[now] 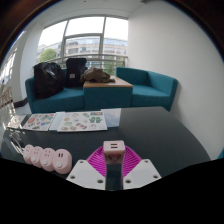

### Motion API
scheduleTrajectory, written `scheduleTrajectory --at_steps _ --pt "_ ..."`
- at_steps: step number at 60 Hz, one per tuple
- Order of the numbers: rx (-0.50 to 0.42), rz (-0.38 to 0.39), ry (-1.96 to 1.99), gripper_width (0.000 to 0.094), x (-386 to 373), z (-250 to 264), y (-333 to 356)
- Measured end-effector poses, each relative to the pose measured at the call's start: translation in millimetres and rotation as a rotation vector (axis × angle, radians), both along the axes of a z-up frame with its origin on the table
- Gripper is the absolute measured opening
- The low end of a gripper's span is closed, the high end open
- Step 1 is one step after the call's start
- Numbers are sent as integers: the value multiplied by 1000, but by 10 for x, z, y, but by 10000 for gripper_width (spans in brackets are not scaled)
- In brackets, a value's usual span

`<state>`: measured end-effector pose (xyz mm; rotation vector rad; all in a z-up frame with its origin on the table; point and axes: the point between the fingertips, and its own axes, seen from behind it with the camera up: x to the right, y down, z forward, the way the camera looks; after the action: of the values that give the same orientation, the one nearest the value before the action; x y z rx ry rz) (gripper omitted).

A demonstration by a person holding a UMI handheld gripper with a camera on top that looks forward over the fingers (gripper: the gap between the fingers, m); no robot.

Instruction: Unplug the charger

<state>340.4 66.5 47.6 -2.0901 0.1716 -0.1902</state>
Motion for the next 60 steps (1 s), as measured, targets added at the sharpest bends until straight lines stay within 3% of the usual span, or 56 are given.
scheduleTrajectory --at_steps 6,17,23,30,37,41,50,60 --pt "-69 -7 58 165 -26 -349 -67" --pt "-61 2 21 301 25 -369 36" --pt "-49 -37 -17 460 130 -267 90" --pt "15 -66 -35 535 124 169 99" --pt "150 -50 -17 740 -131 967 -27" --pt "236 -34 -11 812 -372 1457 -194" --pt "380 31 15 824 -1085 2296 -704" --pt "400 131 6 831 -2007 2322 -1294"
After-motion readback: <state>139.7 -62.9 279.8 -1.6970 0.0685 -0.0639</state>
